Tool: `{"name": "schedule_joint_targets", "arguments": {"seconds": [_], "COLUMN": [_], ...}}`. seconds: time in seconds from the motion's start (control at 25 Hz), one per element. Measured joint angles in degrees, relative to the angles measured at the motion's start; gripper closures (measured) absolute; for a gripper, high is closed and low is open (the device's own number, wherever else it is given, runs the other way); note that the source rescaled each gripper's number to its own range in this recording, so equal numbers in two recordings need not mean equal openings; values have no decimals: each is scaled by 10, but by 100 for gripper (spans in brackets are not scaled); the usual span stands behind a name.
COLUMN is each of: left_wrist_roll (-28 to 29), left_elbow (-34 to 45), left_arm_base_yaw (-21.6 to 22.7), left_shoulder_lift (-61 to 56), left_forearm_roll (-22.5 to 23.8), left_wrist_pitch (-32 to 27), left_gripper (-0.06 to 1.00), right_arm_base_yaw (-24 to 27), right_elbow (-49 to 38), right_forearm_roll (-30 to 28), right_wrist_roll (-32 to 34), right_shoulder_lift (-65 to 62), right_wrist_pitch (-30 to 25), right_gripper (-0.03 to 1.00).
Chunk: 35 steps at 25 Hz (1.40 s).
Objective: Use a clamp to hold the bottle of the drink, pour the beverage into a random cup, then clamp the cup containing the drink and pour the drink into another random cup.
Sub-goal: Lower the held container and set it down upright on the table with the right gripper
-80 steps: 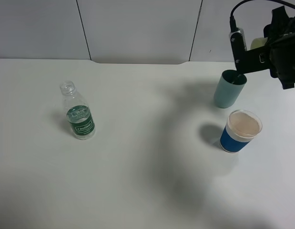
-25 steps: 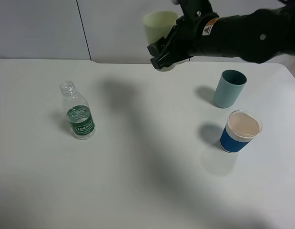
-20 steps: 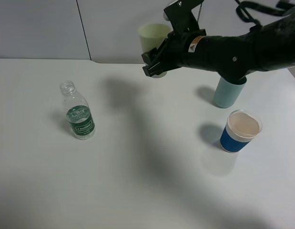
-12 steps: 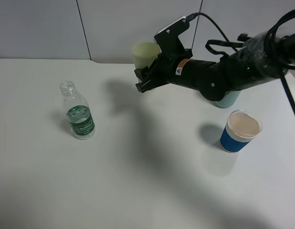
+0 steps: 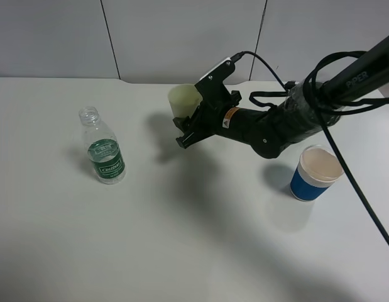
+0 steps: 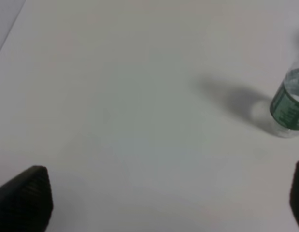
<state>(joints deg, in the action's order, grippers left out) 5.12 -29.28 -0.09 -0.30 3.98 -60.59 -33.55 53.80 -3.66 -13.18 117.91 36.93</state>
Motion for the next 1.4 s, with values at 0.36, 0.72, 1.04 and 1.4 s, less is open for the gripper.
{"name": "schedule_joint_targets", "arguments": {"seconds": [0.36,0.72,1.04,1.4], "left_wrist_roll": [0,0,0,0], "left_elbow": [0,0,0,0], "left_arm_base_yaw": [0,0,0,0], "left_shoulder_lift": [0,0,0,0], "left_forearm_roll": [0,0,0,0], "left_wrist_pitch": [0,0,0,0], "left_gripper": [-6,-6,-6,-6], "right_arm_base_yaw": [0,0,0,0], "right_elbow": [1,-3,-3,-5], "right_forearm_roll": [-12,-18,-18,-19], "right_wrist_roll": [0,7,24,26], "right_shoulder_lift": [48,62,62,68], "right_wrist_pitch": [54,92,92,77], "right_gripper": [96,96,96,11]}}
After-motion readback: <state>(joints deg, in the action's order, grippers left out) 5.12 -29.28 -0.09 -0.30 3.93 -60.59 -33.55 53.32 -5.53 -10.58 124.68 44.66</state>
